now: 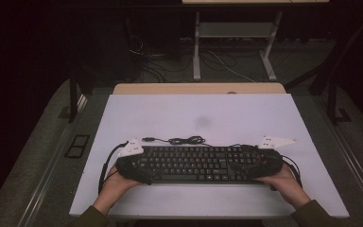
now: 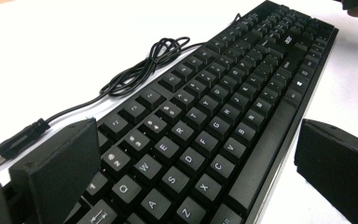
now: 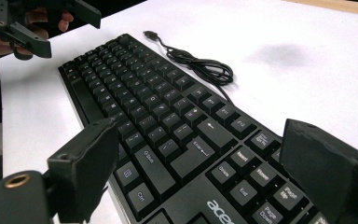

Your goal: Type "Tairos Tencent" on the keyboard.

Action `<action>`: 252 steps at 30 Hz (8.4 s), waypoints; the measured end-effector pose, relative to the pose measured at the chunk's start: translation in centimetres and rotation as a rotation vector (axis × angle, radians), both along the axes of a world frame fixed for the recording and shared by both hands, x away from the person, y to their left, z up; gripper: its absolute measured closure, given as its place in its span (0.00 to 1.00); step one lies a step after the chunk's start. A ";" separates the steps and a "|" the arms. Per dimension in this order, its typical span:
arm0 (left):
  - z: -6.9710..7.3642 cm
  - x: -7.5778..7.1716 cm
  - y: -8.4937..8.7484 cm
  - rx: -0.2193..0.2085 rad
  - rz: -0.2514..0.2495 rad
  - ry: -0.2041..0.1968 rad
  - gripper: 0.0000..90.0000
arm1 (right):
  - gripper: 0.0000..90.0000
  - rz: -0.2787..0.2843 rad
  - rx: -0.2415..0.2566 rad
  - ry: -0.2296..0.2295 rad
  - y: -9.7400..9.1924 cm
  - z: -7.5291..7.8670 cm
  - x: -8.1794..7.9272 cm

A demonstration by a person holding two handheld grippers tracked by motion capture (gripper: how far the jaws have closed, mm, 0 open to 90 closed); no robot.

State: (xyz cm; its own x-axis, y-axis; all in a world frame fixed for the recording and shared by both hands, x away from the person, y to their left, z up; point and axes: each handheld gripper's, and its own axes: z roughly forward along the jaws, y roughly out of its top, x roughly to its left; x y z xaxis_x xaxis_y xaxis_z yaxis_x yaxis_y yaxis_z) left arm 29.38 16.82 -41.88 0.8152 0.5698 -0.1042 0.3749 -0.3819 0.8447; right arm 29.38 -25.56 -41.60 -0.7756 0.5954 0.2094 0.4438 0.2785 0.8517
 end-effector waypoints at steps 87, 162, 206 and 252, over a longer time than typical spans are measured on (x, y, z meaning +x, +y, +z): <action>-0.2 0.9 -1.6 0.005 -0.034 -0.001 0.00 | 0.99 0.243 -0.214 0.086 5.7 -2.4 1.0; -1.6 4.2 -5.1 0.135 -0.107 0.151 0.99 | 0.99 0.242 -0.211 0.092 5.6 -2.4 1.0; -0.6 2.2 -1.1 0.010 -0.049 0.057 0.19 | 0.99 0.241 -0.206 0.093 5.6 -2.5 1.1; -0.7 1.2 -1.2 0.031 -0.041 0.034 0.00 | 0.37 0.131 -0.073 0.033 6.0 0.2 2.5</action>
